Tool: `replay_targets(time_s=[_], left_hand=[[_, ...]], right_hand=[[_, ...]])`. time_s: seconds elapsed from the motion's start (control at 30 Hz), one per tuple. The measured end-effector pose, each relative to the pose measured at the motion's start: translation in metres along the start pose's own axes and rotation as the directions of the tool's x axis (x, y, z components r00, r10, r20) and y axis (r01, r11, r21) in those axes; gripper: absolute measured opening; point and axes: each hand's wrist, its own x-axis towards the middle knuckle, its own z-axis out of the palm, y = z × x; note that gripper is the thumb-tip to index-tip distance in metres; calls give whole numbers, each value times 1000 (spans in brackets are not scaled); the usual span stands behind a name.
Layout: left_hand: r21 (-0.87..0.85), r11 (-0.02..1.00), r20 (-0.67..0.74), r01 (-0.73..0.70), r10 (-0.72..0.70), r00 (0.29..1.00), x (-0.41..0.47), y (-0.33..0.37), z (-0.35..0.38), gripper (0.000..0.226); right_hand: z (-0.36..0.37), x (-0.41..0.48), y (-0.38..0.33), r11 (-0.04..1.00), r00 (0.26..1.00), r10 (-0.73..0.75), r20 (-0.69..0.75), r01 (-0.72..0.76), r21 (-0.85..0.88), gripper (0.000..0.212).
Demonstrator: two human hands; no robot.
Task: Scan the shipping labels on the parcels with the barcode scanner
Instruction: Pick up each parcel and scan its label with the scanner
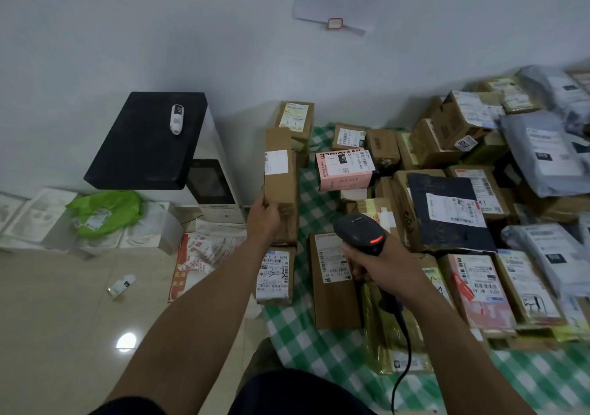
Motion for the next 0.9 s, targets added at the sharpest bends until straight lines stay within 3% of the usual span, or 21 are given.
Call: replay_targets(time_s=[0.17, 0.27, 0.37, 0.47, 0.57, 0.67, 0.8, 0.9], left_hand=[[73, 997, 33, 16, -18, 999, 1, 11, 2, 35], [113, 993, -33, 20, -16, 999, -3, 12, 6, 39], [217, 971, -214, -104, 151, 965, -28, 8, 12, 53], [132, 939, -196, -317, 338, 920, -69, -15, 36, 31], [52, 974, 44, -220, 218, 975, -107, -49, 64, 20], [197, 964, 262, -179, 124, 957, -120, -100, 91, 19], [283, 956, 263, 81, -158, 952, -126, -138, 110, 55], [188, 971, 243, 148, -192, 951, -132, -130, 112, 63]], right_hand=[[-4, -7, 4, 1000, 1000, -7, -4, 7, 30, 27], [-8, -11, 7, 999, 1000, -13, -14, 13, 31, 29], [-13, -16, 10, 1000, 999, -28, -23, 28, 7, 28], [-19, -21, 17, 999, 999, -17, -28, 16, -46, 24], [-22, -27, 25, 1000, 999, 14, -30, -14, -15, 23], [-24, -32, 32, 1000, 1000, 22, -17, -22, -7, 19], [-25, -39, 46, 999, 999, 30, -18, -29, 24, 30], [-27, -42, 54, 1000, 1000, 23, -10, -23, 21, 28]])
